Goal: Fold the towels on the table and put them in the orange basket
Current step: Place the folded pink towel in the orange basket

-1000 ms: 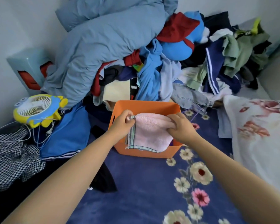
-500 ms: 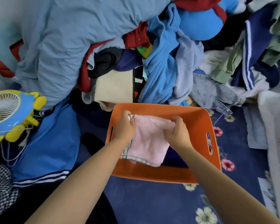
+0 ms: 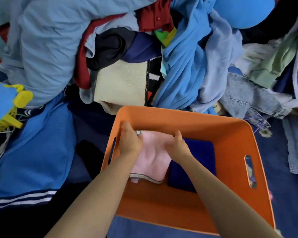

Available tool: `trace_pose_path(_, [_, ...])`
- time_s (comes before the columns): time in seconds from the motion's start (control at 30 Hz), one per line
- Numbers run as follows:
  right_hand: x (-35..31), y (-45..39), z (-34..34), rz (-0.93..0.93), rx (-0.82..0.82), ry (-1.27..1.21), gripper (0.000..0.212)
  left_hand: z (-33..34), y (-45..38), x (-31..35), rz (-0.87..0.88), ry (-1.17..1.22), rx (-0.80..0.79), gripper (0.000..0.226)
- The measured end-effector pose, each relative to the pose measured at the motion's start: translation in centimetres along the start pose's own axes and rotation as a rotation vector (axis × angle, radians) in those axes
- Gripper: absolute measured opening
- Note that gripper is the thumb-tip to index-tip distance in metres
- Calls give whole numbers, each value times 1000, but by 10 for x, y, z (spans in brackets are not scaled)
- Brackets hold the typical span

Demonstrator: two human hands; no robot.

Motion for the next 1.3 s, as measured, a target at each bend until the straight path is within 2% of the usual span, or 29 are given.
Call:
trace_pose_path(0.07, [6,-7,8,-30,-60,168,69,7,5,-6,123,-173,-50,65])
trace_pose_path(0.13, [15,-6,20,-57,-152,439,70,14,12,-14,291,-474,-115,72])
trace_pose_path(0.23, [26,1,46,-215,-264,779,65,32,19,-33,505,-821,-394,76])
trace_pose_path(0.3, [31,3,58,-258,-276,854,64,40,19,-46,447,-880,-567,80])
trace_pose_path(0.37, [30,-2,62,-254,-227,863,70,43,16,-54,293,-833,-624,81])
trace_pose_path(0.47, [25,-18,55,-195,-124,739,76,49,8,-60,123,-717,-689,76])
trace_pose_path(0.53, [25,-29,51,-193,-149,745,73,54,4,-66,80,-723,-768,71])
trace_pose_path(0.63, [30,-38,53,-169,-285,807,66,58,2,-77,78,-786,-854,57])
trace_pose_path(0.77, [32,-43,63,-140,-344,829,65,56,5,-78,101,-892,-850,43])
trace_pose_path(0.83, [32,-44,64,-128,-361,815,66,60,5,-82,97,-902,-836,44])
trace_pose_path(0.93, [30,-38,61,-137,-373,812,65,56,6,-80,95,-850,-716,47])
trace_pose_path(1.1, [29,-17,54,-181,-356,794,62,47,6,-53,280,-825,-472,50])
trace_pose_path(1.23, [29,7,50,-207,-403,796,60,48,3,-38,437,-813,-437,50])
trace_pose_path(1.3, [29,15,53,-240,-424,804,60,51,-1,-34,456,-811,-442,53])
Point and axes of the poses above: each hand's wrist, its own y-axis away from the middle knuckle, its own z-axis out of the palm, x = y × z, the point moved 3 cm from there along -y, towards the middle knuckle, and after that the axes turned 3 degrees about y, right-handed, at the moved point
